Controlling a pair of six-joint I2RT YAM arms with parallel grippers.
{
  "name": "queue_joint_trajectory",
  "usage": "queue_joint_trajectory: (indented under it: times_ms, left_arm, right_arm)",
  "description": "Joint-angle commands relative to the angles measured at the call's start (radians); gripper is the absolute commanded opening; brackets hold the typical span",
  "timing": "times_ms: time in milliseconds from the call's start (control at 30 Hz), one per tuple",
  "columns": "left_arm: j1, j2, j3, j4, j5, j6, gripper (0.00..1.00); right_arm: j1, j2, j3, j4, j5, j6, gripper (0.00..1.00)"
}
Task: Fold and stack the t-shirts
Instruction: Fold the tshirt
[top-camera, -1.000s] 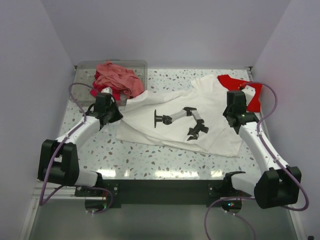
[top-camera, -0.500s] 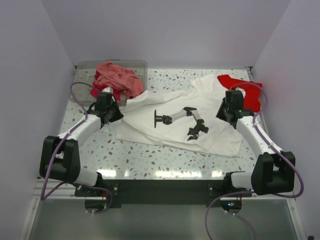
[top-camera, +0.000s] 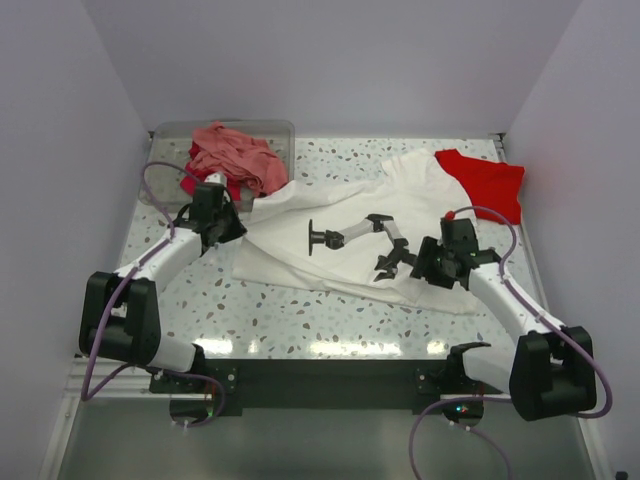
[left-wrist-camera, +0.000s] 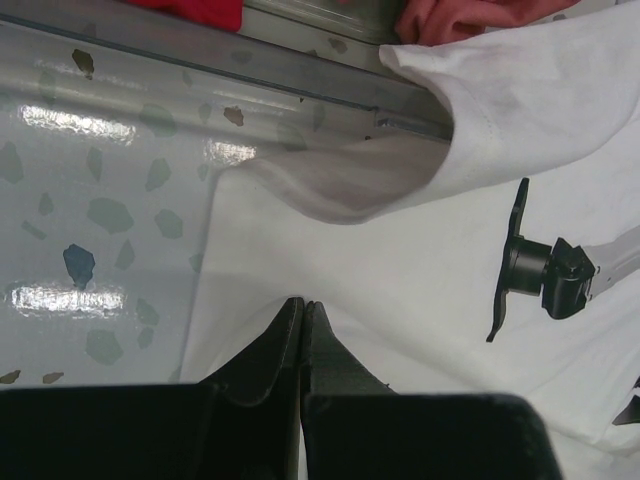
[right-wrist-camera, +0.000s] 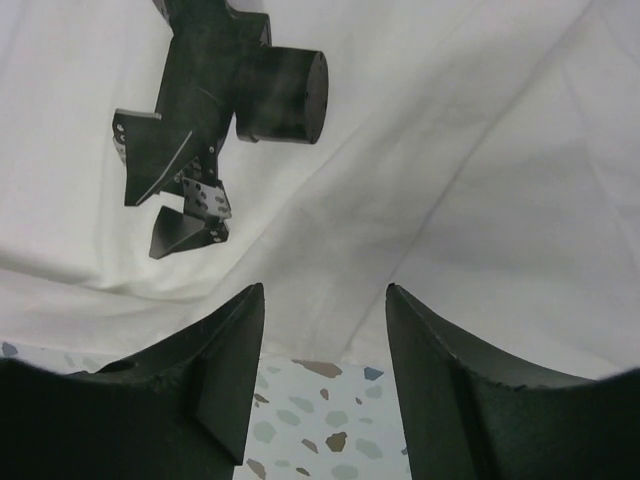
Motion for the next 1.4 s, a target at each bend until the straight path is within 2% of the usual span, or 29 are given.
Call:
queue_joint_trajectory:
  times_ms: [0, 167, 333, 600, 1133, 1367]
  left_arm:
    - [0.008, -0.002, 0.045, 0.024, -0.007, 0.029, 0.0]
    - [0.008, -0.016, 0.051, 0.01, -0.016, 0.038, 0.0]
    - [0.008, -0.013, 0.054, 0.007, -0.017, 0.038, 0.0]
    - [0.008, -0.011, 0.058, 0.003, -0.016, 0.037, 0.0]
    - [0.008, -0.021, 0.061, -0.002, -0.016, 0.035, 0.0]
    - [0.008, -0.025, 0.062, -0.005, -0.016, 0.035, 0.0]
  right_arm:
    - [0.023, -0.035, -0.029, -0.03, -0.023, 0.019, 0.53]
    - [0.066, -0.066, -0.046, -0.055, 0.001, 0.054, 0.45]
    - [0.119, -0.068, -0.053, -0.066, 0.018, 0.071, 0.43]
    - [0.142, -0.117, -0.067, -0.09, 0.021, 0.088, 0.45]
    - [0.165, -0.029, -0.054, -0.066, 0.073, 0.1, 0.5]
    - [0.167, -0.015, -0.054, -0.053, 0.078, 0.102, 0.48]
